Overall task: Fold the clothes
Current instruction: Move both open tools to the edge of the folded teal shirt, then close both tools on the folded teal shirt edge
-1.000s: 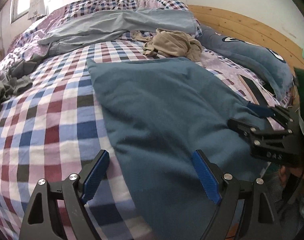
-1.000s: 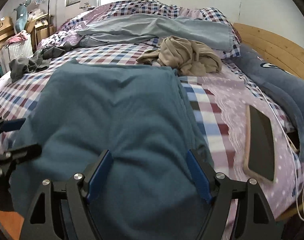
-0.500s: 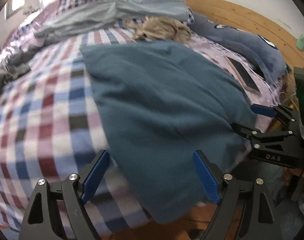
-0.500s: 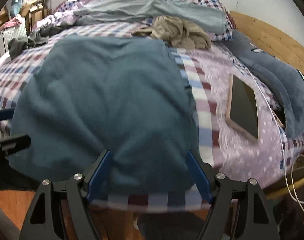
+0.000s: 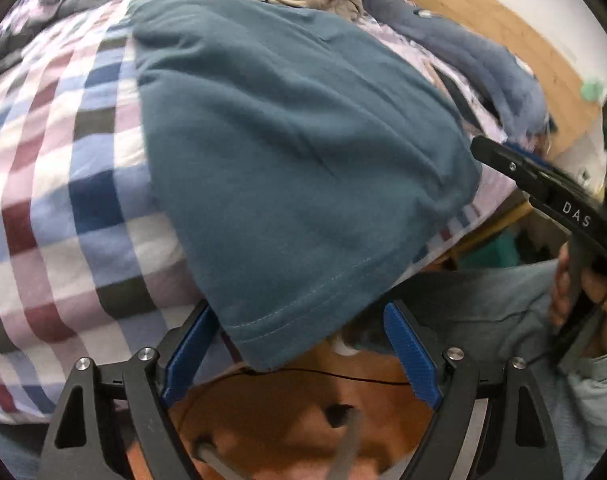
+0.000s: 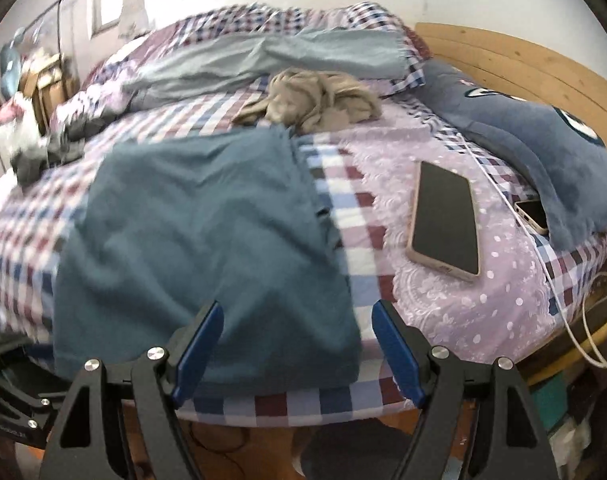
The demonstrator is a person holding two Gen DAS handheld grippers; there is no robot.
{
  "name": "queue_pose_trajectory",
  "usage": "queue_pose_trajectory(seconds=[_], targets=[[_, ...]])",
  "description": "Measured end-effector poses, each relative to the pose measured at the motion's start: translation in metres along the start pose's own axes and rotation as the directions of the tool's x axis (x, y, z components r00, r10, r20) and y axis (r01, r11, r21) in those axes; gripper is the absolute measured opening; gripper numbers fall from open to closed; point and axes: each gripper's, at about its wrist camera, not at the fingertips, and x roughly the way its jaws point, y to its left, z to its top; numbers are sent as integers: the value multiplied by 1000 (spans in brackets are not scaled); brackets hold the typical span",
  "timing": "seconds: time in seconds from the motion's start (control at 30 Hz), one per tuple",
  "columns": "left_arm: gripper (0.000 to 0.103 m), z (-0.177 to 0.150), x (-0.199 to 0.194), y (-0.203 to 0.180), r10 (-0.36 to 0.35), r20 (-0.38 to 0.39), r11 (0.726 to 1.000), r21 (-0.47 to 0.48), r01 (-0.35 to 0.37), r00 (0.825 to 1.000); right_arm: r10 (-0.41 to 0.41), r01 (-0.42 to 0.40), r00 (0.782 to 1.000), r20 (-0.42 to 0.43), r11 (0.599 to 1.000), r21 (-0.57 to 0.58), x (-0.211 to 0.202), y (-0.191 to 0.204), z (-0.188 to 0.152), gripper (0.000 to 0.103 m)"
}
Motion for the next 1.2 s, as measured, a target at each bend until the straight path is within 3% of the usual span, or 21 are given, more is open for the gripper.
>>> queue_pose_trajectory(seconds=[0.1, 0.23, 0.3, 0.43, 0.6, 0.83, 0.97, 1.1, 1.13, 1.2], targets=[[88, 2, -12, 25, -61, 47, 988, -137, 67, 997, 11, -12, 1000, 24, 999, 32, -4, -4, 5, 80], [88, 0, -24, 55, -129, 138, 948, -273, 163, 982, 37, -39, 998, 43, 998, 48, -6, -5, 8, 80], [88, -1, -25, 60, -156, 153, 935, -297, 196, 976, 49, -51, 997, 53, 998, 42, -8, -2, 9, 80], [88, 1, -19, 56, -187, 144, 935, -278, 221, 972, 58, -59, 996, 70, 998, 21, -10, 3, 10, 80], [88, 1, -6, 58, -274, 124, 904, -305, 299, 954, 59, -61, 996, 69, 998, 25, -10, 0, 8, 80], [86, -6, 4, 64, -384, 140, 818, -406, 407, 913, 72, -75, 993, 90, 997, 23, -16, -1, 6, 80], [81, -8, 4, 63, -442, 163, 774, -428, 466, 882, 75, -76, 991, 111, 997, 0, -20, 3, 6, 80], [69, -9, -1, 65, -478, 196, 739, -437, 513, 856, 80, -80, 989, 121, 997, -7, -22, 5, 7, 80], [65, -9, -1, 66, -477, 196, 737, -442, 511, 857, 81, -81, 989, 123, 997, -9, -22, 5, 7, 80], [43, -10, 1, 68, -466, 183, 739, -458, 494, 866, 88, -87, 988, 128, 996, -15, -23, 6, 7, 80]])
